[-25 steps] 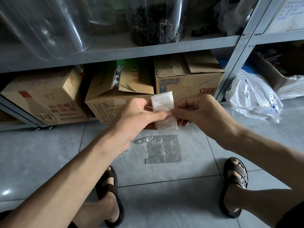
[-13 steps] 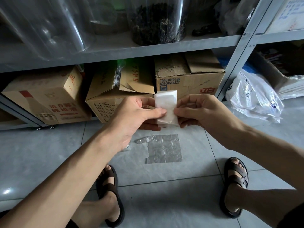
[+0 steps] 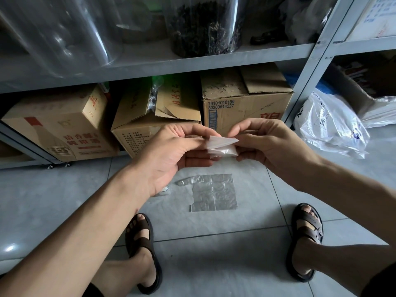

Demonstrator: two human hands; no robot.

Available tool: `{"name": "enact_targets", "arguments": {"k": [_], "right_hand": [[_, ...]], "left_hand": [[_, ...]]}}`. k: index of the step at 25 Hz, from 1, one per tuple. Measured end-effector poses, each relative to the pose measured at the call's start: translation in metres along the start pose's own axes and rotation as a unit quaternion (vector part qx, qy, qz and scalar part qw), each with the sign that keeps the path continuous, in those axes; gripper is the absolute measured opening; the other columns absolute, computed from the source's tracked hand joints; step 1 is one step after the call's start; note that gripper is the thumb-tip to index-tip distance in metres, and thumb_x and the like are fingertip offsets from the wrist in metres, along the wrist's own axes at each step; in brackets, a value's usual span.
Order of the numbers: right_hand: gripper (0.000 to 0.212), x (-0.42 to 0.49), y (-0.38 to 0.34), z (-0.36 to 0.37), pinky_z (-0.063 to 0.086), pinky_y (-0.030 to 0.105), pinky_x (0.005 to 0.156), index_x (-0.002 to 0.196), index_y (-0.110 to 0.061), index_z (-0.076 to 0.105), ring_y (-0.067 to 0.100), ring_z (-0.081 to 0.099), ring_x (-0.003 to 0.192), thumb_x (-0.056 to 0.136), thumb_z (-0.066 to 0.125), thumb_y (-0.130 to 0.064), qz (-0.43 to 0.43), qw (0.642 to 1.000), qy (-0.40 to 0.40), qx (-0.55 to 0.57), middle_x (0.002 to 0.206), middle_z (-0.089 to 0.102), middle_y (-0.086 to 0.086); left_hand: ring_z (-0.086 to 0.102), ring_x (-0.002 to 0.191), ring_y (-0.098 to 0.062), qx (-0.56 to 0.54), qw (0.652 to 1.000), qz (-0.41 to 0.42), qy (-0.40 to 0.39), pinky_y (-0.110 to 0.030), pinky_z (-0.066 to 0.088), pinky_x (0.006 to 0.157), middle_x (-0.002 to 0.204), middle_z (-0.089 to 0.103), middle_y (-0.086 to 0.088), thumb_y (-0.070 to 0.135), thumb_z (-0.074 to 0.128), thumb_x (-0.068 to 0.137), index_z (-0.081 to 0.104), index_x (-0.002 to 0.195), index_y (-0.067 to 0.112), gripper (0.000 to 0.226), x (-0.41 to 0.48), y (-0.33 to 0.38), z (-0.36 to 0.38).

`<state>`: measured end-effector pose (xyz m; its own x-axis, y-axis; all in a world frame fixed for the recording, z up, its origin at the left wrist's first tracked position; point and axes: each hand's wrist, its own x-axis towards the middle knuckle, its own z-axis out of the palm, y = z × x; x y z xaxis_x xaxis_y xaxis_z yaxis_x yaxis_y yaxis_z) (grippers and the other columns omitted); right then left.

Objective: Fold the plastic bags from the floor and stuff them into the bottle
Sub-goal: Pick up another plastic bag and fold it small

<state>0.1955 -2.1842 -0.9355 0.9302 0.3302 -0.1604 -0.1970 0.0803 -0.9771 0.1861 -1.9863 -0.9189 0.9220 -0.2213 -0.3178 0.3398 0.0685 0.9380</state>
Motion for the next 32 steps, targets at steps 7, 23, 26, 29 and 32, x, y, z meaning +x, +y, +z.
{"name": "enact_targets", "arguments": {"k": [7, 23, 26, 29, 32], "right_hand": [[0.029, -0.001, 0.000, 0.000, 0.057, 0.024, 0.061, 0.076, -0.011, 0.074, 0.018, 0.063, 0.065, 0.093, 0.056, 0.004, -0.001, 1.000, -0.011, -0.024, 0.074, 0.067, 0.014], [0.007, -0.003, 0.001, 0.004, 0.057, 0.023, 0.067, 0.084, -0.004, 0.069, 0.019, 0.067, 0.068, 0.078, 0.072, -0.005, -0.007, 0.997, -0.028, -0.066, 0.077, 0.069, 0.010], [0.012, -0.001, 0.002, 0.003, 0.052, 0.017, 0.063, 0.084, -0.003, 0.068, 0.014, 0.065, 0.062, 0.077, 0.073, 0.006, -0.023, 0.996, -0.009, -0.090, 0.071, 0.068, 0.006], [0.014, 0.000, 0.002, 0.004, 0.052, 0.016, 0.064, 0.083, -0.005, 0.069, 0.014, 0.064, 0.062, 0.076, 0.074, 0.006, -0.026, 0.996, 0.001, -0.089, 0.072, 0.069, 0.008], [0.015, 0.000, 0.002, 0.003, 0.054, 0.017, 0.065, 0.083, -0.008, 0.070, 0.015, 0.065, 0.064, 0.070, 0.076, -0.003, -0.033, 0.996, 0.006, -0.079, 0.075, 0.070, 0.009]], "left_hand": [[0.070, 0.060, -0.014, -0.001, 1.000, -0.007, -0.018, -0.022, 0.058, 0.055, 0.071, 0.072, -0.009, -0.009, 0.046, 0.094, 0.068, 0.080, 0.001, 0.028, 0.000, 0.000, 0.000], [0.071, 0.074, -0.021, 0.106, 0.994, 0.036, 0.019, -0.022, 0.057, 0.065, 0.085, 0.074, -0.019, -0.005, 0.077, 0.074, 0.073, 0.083, 0.007, 0.015, 0.003, -0.007, -0.003], [0.071, 0.077, -0.021, 0.138, 0.988, 0.067, 0.023, -0.030, 0.062, 0.074, 0.083, 0.074, -0.015, -0.008, 0.075, 0.077, 0.074, 0.082, 0.010, 0.019, 0.005, -0.009, -0.005], [0.070, 0.076, -0.019, 0.138, 0.987, 0.080, 0.020, -0.031, 0.060, 0.079, 0.082, 0.074, -0.012, -0.007, 0.076, 0.077, 0.075, 0.082, 0.012, 0.020, 0.006, -0.009, -0.005], [0.070, 0.077, -0.019, 0.138, 0.987, 0.085, 0.019, -0.033, 0.059, 0.082, 0.083, 0.074, -0.012, -0.007, 0.077, 0.075, 0.075, 0.082, 0.013, 0.021, 0.006, -0.008, -0.006]]}}
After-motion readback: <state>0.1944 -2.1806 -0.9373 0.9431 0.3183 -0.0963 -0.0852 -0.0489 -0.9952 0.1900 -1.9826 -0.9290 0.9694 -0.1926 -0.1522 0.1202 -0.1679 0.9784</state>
